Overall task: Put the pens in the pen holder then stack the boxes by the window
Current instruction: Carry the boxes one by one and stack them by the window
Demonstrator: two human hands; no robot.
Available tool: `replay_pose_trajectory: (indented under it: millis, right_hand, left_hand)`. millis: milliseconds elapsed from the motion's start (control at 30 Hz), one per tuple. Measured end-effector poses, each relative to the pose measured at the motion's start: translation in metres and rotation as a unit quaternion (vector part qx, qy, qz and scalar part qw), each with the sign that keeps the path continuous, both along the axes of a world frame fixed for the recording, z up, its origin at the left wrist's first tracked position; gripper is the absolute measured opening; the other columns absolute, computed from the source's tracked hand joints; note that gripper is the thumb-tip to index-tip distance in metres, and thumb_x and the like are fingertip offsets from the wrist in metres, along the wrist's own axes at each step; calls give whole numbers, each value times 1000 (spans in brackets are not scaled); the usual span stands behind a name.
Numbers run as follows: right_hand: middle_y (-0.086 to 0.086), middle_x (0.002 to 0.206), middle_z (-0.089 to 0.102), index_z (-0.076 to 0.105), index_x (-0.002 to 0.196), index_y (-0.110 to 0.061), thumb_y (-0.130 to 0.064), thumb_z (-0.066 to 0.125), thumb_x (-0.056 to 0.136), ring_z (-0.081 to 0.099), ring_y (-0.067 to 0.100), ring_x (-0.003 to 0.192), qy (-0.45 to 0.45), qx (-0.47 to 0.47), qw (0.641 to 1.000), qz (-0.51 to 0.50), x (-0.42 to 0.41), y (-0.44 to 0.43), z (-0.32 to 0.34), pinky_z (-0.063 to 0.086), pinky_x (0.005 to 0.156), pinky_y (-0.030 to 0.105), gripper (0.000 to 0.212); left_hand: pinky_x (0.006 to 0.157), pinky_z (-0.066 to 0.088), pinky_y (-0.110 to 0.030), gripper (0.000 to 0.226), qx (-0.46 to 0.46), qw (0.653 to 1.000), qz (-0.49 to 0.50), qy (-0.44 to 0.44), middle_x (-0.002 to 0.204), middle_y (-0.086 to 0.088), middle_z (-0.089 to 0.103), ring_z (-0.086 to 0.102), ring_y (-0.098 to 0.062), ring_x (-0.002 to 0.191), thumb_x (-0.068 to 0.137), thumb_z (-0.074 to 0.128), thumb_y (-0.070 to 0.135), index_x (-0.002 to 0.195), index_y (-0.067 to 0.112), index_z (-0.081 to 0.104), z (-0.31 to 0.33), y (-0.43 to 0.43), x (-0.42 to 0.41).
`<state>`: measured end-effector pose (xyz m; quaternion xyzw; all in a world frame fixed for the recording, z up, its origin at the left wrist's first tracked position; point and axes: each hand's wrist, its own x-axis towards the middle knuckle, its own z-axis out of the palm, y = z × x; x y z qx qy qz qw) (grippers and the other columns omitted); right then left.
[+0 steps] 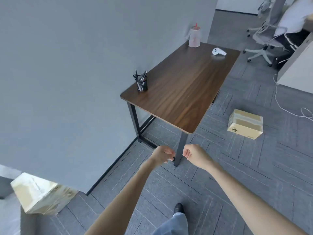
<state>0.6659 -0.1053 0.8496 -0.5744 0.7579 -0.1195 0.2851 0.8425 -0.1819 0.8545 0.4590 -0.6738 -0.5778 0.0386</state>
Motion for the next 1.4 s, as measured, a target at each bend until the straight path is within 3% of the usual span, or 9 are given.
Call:
replay_pose_trajectory:
  millis: [200,300,467,733,900,1100,1400]
  right_hand:
    - [-1,87,67,64,86,-16,6,52,85,65,16,82,22,20,999,17,-93,-56,-5,58,75,36,25]
    - [-3,86,67,64,85,-17,4,56,84,65,17,82,25,20,999,19,-131,-78,-4,57,75,37,23]
    - [-2,86,67,64,84,-18,5,53,84,66,16,81,4,22,999,47,-190,-105,-3,57,74,36,26]
    - [-1,96,67,65,93,-15,2,50,88,65,18,89,12,29,992,122,-352,-156,-25,56,79,37,23]
    - [1,101,65,61,101,-14,-6,47,94,63,19,90,4,31,976,215,-454,-163,-37,54,75,34,18]
    - [2,102,67,61,98,-14,-4,48,91,62,18,86,-31,65,960,271,-545,-134,-46,52,71,31,18]
    - [1,103,66,62,98,-14,-3,48,90,59,16,86,-29,51,947,315,-657,-82,-51,44,69,27,19]
  left_hand:
    - [86,56,-32,18,21,999,47,-1,104,-3,70,67,-18,97,87,56,0,99,8,67,-10,-45,-94]
    - [89,56,-37,20,28,997,68,0,95,-1,69,66,-14,89,87,52,-1,99,7,67,-7,-60,-132]
    - [84,56,-32,23,22,994,104,1,100,-4,69,67,-15,90,88,49,-1,104,3,65,-4,-82,-190]
    - [86,55,-36,22,11,977,210,-32,102,-4,71,68,-21,97,86,51,-1,98,13,63,-31,-100,-322]
    - [69,53,-22,29,11,948,317,-29,103,-1,69,67,-20,97,85,50,-2,105,14,64,-39,-72,-430]
    - [69,50,-26,27,42,921,384,-40,95,-2,67,63,-15,81,86,51,-5,103,11,63,-36,-12,-524]
    - [73,52,-29,25,5,904,421,-76,102,-9,70,65,-16,80,90,46,-2,103,12,63,-29,61,-634]
